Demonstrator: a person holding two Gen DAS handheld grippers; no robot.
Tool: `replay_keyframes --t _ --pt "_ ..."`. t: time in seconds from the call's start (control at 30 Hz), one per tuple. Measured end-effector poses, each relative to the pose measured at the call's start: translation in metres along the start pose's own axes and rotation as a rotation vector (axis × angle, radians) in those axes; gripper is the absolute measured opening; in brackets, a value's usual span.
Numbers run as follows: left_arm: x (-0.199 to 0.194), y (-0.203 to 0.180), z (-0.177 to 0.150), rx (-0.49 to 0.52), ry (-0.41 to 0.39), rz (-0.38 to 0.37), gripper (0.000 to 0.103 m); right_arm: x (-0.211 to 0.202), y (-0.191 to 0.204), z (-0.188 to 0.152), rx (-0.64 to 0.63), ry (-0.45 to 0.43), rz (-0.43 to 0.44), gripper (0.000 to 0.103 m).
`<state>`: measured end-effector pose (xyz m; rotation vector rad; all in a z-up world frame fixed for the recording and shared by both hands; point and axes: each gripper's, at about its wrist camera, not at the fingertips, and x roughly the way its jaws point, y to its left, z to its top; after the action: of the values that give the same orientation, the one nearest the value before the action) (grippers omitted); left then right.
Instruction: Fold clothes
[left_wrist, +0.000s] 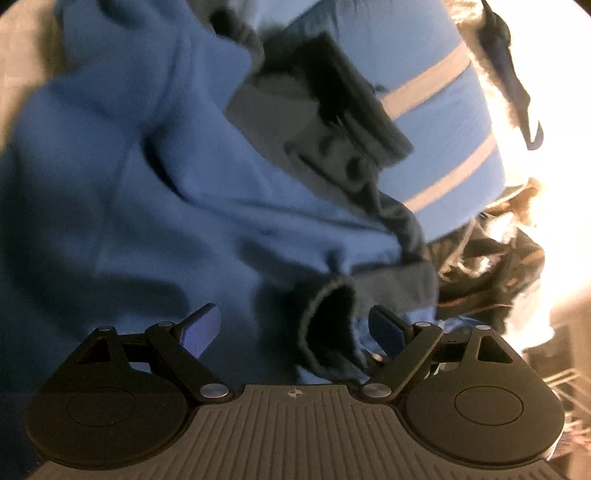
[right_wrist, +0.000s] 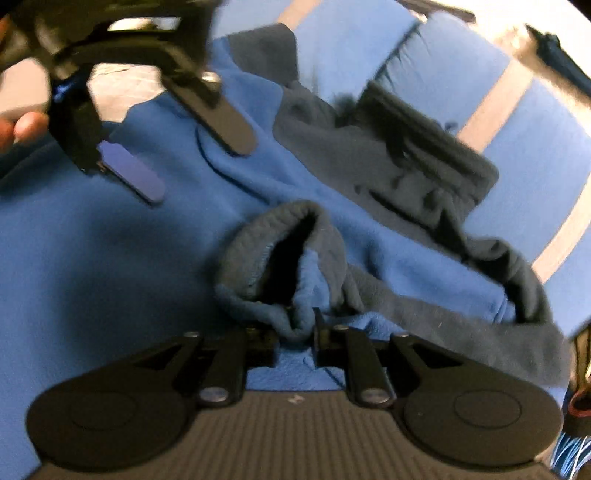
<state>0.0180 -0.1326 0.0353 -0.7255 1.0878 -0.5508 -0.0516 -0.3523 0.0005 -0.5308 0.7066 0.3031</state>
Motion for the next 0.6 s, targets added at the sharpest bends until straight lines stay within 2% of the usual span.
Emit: replay_keyframes --t 0.13,0.37,0.4,0.43,0.47,0.6 --pt "0.009 0.0 -0.003 -0.026 0.049 -0.044 0.089 -0.005 0.002 -0.002 -0.077 -0.03 0.004 0.039" --pt "0.016 -0.001 -0.004 -0.032 0.062 -0.033 0.089 -0.031 0.007 -0.005 -0.205 -0.139 0.053 0.054" --pt "0.016 -0.001 -0.004 -0.036 0.062 -0.033 0.089 -0.033 0.006 -0.004 -0.204 -0.147 0.077 0.059" --pt "0.017 0.0 -0.004 -0.041 0.061 -0.034 0.089 -0.034 0.005 -0.003 -0.2 -0.153 0.106 0.07" --pt "0.017 0.001 -0.004 -0.046 0.063 -0.035 0.089 -0.037 0.005 -0.002 -0.206 -0.164 0.14 0.075" --pt "0.018 0.005 -0.003 -0.081 0.09 -0.058 0.089 -0.039 0.014 0.001 -0.256 -0.165 0.152 0.074"
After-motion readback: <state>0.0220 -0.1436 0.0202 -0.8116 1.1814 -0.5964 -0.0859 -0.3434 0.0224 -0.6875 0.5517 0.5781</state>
